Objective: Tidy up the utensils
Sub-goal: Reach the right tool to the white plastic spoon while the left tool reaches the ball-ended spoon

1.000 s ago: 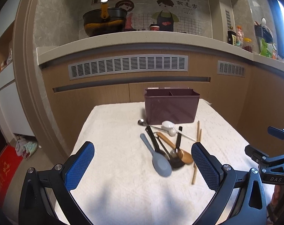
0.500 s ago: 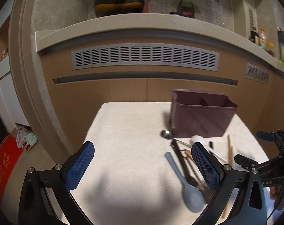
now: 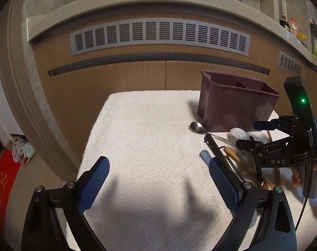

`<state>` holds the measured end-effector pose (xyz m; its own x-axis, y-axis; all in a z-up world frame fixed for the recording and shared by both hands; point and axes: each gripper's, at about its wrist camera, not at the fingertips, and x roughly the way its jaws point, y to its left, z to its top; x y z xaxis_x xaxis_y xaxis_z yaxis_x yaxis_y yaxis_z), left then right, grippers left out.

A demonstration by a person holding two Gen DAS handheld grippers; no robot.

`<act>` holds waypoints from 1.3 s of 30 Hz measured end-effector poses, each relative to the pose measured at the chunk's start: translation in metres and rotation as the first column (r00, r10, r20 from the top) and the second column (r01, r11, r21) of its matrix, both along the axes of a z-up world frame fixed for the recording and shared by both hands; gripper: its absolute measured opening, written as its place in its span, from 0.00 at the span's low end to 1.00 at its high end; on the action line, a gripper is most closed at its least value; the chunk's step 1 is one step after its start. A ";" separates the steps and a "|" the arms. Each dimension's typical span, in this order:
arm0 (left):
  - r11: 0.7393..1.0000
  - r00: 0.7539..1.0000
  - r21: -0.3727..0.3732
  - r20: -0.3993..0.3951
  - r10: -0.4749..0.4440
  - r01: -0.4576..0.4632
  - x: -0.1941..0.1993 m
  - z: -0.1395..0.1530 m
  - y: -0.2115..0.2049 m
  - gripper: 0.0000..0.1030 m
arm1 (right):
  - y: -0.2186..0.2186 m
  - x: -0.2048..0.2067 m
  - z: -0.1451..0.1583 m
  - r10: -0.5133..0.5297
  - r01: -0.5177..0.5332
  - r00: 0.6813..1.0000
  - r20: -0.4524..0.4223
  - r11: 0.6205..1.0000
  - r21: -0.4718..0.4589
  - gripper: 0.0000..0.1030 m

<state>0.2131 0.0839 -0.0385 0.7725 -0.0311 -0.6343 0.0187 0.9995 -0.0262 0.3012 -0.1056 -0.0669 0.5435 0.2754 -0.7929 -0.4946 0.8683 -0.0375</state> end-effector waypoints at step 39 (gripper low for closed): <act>0.988 0.973 -0.112 -0.191 -0.129 0.109 0.017 -0.013 -0.058 0.54 | -0.049 -0.016 -0.001 -0.042 0.048 0.997 -0.060 0.995 0.090 0.24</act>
<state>0.2303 0.0256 -0.0519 0.6192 -0.1869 -0.7627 0.1221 0.9824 -0.1416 0.2854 -0.1541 -0.0677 0.5106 0.3242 -0.7963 -0.4541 0.8882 0.0705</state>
